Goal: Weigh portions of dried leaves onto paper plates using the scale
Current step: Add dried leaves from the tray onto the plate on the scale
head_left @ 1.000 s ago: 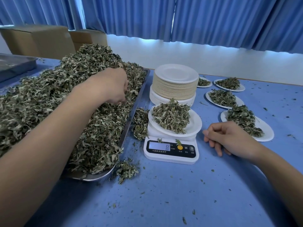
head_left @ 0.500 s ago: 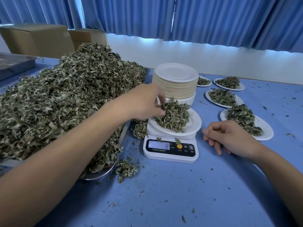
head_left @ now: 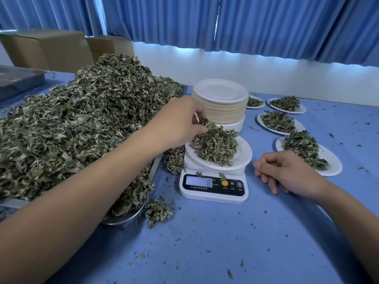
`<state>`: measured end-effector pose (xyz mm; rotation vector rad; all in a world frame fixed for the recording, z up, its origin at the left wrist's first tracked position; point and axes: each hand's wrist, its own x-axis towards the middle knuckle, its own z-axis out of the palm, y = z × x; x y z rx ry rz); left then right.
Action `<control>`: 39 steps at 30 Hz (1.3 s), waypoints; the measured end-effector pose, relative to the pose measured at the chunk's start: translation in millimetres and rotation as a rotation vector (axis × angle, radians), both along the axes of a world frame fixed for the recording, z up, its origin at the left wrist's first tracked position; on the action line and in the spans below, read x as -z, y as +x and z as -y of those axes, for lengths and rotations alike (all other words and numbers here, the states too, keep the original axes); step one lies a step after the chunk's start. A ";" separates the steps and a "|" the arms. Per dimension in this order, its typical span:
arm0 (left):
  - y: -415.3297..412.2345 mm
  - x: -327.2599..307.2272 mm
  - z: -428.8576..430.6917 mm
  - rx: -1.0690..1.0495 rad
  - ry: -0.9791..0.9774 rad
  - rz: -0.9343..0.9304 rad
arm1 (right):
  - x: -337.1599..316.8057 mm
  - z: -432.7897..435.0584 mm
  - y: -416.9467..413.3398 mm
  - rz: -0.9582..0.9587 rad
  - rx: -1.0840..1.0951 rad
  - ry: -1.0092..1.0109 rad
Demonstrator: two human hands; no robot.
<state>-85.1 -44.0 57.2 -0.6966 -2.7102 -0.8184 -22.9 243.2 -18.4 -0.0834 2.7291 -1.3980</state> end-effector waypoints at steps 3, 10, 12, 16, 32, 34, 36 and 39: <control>-0.9 -1.7 0.8 0.000 0.046 0.025 | 0.1 -0.3 -0.3 -0.001 -0.001 -0.001; 0.3 -14.7 5.9 -0.020 0.179 0.030 | 0.1 -0.5 0.1 -0.003 -0.002 -0.008; -0.7 -20.5 10.5 -0.020 0.204 0.059 | -0.2 -0.6 0.1 -0.002 -0.002 -0.006; -5.1 -28.3 23.1 -0.120 0.196 0.061 | -0.3 -0.5 -0.2 -0.003 -0.002 -0.003; -34.3 -1.6 67.3 -0.221 -0.594 0.489 | 0.1 -1.2 -0.8 -0.001 0.002 -0.004; -34.5 -0.1 70.1 -0.189 -0.637 0.486 | 0.4 -0.5 -0.7 -0.005 0.002 -0.001; -36.1 -2.6 71.9 -0.201 -0.611 0.465 | 0.7 -0.1 -0.6 -0.008 0.003 -0.003; -37.3 -5.7 70.3 -0.260 -0.533 0.363 | 1.0 -0.4 -0.6 -0.009 0.005 -0.005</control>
